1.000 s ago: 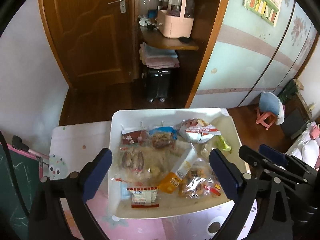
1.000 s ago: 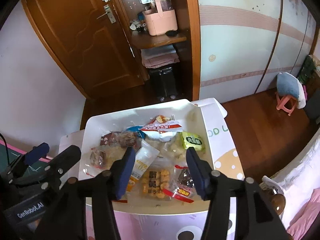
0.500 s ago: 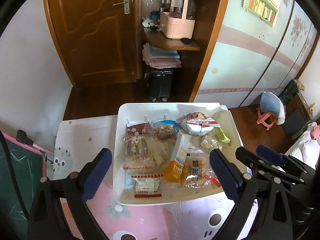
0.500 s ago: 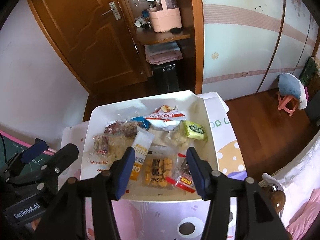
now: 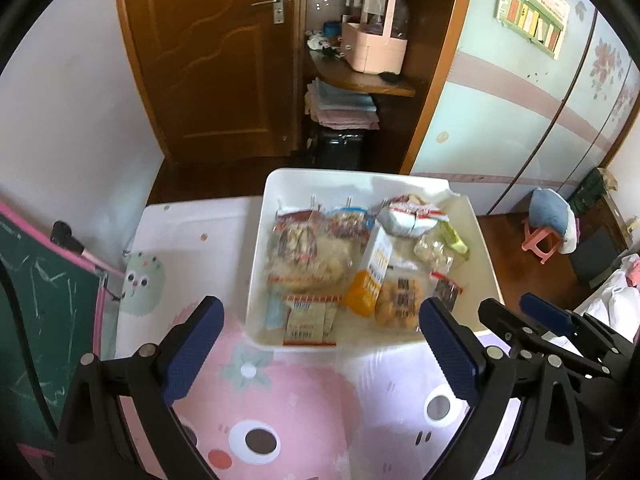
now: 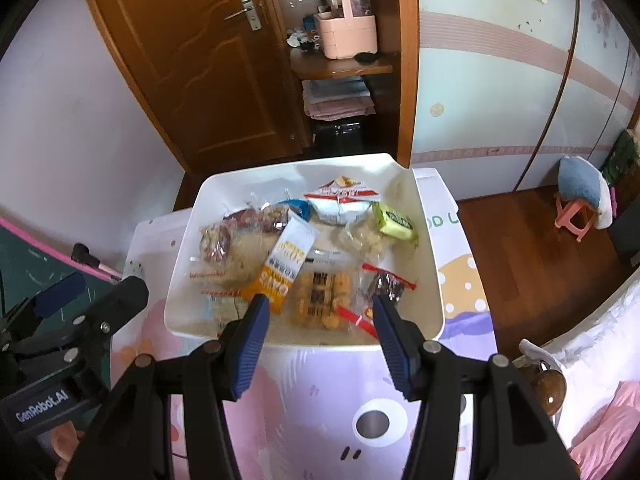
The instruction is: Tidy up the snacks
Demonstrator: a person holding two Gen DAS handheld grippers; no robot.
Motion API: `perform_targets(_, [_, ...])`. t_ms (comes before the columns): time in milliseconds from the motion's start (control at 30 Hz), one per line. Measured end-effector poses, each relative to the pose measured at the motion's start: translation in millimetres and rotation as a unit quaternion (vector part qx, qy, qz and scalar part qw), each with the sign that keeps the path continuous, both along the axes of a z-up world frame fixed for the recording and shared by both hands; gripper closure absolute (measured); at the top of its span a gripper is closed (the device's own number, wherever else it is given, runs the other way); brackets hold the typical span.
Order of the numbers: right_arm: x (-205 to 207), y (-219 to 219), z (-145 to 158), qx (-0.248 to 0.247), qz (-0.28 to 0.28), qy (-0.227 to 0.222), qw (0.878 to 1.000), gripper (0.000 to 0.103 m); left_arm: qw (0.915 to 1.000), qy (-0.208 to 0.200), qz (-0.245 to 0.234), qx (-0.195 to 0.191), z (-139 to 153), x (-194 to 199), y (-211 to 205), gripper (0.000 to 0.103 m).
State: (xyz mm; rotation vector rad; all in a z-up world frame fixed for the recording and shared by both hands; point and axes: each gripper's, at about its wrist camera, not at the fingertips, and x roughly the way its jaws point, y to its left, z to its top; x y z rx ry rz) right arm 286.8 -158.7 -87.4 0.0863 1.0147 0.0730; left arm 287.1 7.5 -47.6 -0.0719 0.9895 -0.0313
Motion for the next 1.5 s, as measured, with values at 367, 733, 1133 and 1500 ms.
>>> perform_targets(367, [-62.6, 2.6, -11.7, -0.007, 0.021, 0.005, 1.0, 0.049, 0.9997, 0.003, 0.01, 0.02, -3.4, -73.5, 0.3, 0.005])
perform_targets(733, [-133.4, -4.4, -9.9, 0.005, 0.038, 0.023, 0.999, 0.049, 0.9993, 0.0, 0.014, 0.035, 6.0, -152.6, -2.5, 0.005])
perform_targets(1133, [-195.9, -1.5, 23.6, 0.008, 0.056, 0.005, 0.998, 0.045, 0.9991, 0.003, 0.033, 0.028, 28.0, -219.7, 9.6, 0.005])
perform_targets(1500, [-220.3, 7.4, 38.5, -0.001, 0.047, -0.011, 0.999, 0.044, 0.9985, -0.003, 0.043, 0.034, 33.3, -243.0, 8.4, 0.005])
